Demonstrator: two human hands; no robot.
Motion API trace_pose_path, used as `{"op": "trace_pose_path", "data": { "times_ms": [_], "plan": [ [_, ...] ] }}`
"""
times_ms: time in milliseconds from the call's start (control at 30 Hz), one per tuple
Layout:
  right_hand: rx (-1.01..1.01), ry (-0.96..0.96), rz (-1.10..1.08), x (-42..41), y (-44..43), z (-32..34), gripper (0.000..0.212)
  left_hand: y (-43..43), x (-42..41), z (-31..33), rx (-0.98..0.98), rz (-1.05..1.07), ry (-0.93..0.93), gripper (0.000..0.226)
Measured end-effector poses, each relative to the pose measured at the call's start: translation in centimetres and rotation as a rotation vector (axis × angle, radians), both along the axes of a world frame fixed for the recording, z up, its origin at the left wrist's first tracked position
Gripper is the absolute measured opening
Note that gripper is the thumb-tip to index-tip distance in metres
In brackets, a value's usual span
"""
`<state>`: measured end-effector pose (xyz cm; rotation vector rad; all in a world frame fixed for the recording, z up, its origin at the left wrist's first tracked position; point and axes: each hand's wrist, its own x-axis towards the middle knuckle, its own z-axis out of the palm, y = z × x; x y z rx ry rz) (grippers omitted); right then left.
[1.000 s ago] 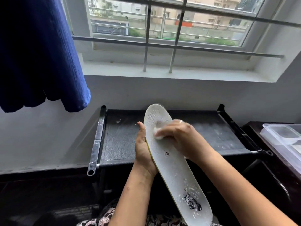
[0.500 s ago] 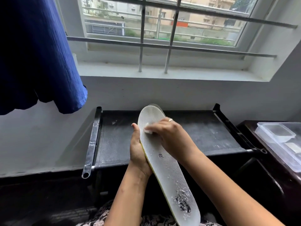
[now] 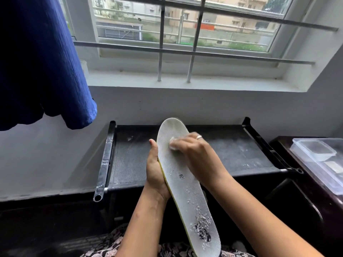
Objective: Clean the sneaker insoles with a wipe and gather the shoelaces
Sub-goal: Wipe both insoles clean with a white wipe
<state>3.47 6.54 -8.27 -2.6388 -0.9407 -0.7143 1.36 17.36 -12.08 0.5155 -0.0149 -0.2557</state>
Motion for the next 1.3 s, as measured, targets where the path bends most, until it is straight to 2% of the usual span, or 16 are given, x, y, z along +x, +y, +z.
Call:
{"op": "trace_pose_path", "data": {
  "times_ms": [100,200,267,367,467,600,700,767,833,900,1000,1067,1167,1233,1300],
  "plan": [
    [0.074,-0.014,-0.132,1.6,0.7,1.0,0.022,-0.4,0.0,0.2,-0.019,0.011,0.01,0.078],
    [0.079,0.042,0.001,0.3,1.4,0.7,0.024,0.1,0.3,-0.2,-0.035,0.014,0.036,0.079],
    [0.075,0.091,0.132,-2.0,1.6,0.0,0.028,0.5,0.5,-0.6,-0.039,-0.038,0.053,0.089],
    [0.206,0.163,0.204,-4.6,1.0,-1.7,0.032,0.6,0.7,-1.2,-0.007,-0.068,0.121,0.105],
    [0.361,0.276,0.242,-5.8,-0.4,-2.6,0.025,0.7,0.7,-0.8,0.006,0.038,0.137,0.088],
    [0.314,0.381,0.34,-5.5,-1.5,-1.4,0.024,0.5,1.0,-0.5,-0.058,0.101,0.146,0.077],
    [0.199,0.324,0.247,-2.3,-1.7,-0.1,0.024,0.1,0.7,-0.3,-0.075,0.064,0.095,0.079],
    [0.153,0.314,0.125,-0.1,-1.7,0.5,0.02,-0.2,0.4,-0.1,-0.071,0.041,0.049,0.069],
    [0.093,0.306,0.023,1.2,-1.4,0.7,0.035,0.1,0.2,0.0,-0.08,0.032,-0.024,0.053],
    [0.118,0.298,-0.01,1.8,-1.2,0.9,0.04,0.6,0.1,0.1,-0.123,-0.003,-0.084,0.049],
    [0.184,0.332,-0.046,2.8,-1.2,1.3,0.029,1.0,0.3,0.4,-0.214,-0.102,-0.162,0.05],
    [0.228,0.349,-0.064,3.3,-0.9,1.4,0.031,0.9,0.1,0.0,-0.187,0.02,-0.171,0.056],
    [0.278,0.318,-0.018,2.5,0.1,1.1,0.027,0.8,0.8,-0.2,-0.154,-0.085,-0.156,0.044],
    [0.27,0.328,0.057,0.8,0.9,0.7,0.03,1.1,0.9,-0.4,-0.144,-0.063,-0.086,0.052],
    [0.248,0.345,0.137,-1.1,1.3,0.5,0.038,1.2,1.2,-0.7,-0.15,-0.062,0.006,0.075]
  ]
}}
